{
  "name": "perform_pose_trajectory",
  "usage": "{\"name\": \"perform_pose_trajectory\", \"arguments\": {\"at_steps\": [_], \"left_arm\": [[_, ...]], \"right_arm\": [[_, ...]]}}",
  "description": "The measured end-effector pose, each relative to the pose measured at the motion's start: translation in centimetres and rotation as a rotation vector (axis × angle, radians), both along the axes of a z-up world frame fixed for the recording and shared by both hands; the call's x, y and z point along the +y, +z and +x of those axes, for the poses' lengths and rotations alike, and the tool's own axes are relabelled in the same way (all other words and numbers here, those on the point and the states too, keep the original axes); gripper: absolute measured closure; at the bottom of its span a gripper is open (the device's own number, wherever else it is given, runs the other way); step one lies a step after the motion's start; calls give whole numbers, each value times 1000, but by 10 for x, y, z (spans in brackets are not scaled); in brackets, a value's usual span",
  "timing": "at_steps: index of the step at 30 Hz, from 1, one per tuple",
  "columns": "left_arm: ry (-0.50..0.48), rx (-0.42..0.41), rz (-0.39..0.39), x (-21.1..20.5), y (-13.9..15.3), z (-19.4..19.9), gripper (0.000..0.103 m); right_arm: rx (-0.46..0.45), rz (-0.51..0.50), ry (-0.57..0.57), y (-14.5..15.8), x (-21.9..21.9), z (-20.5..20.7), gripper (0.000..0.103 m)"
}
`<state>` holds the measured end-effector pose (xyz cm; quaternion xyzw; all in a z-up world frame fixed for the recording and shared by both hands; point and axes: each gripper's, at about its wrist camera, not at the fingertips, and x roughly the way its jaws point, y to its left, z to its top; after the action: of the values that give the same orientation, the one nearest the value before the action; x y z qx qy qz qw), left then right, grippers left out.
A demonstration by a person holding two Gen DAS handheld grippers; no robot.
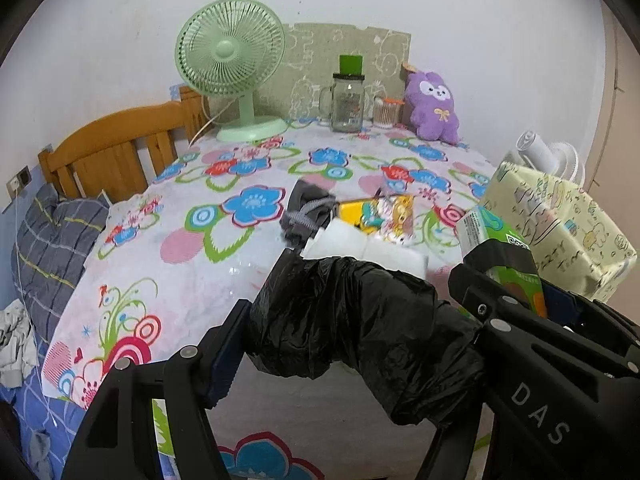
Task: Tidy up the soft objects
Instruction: 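Carry the black umbrella and green tissue pack over to the patterned box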
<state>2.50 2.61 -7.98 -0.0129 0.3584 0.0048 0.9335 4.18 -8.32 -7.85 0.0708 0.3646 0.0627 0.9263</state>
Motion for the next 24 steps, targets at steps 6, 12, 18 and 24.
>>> {"name": "perform_pose_trajectory", "arguments": {"at_steps": [6,12,18,24], "left_arm": [[-5,-32,5,-5,18,0,29],[-9,-61,7,-9,34,0,29],[-13,-92,7,-14,49,1,29],[-20,-118,11,-21,63,1,29]], "right_arm": [[-38,0,-7,17,-4,-4,48],[-76,-9,-12,36,-9,-6,48],[-111,-15,-15,55,-14,-8,48],[-141,-14,-22,69,-21,-9,48]]}}
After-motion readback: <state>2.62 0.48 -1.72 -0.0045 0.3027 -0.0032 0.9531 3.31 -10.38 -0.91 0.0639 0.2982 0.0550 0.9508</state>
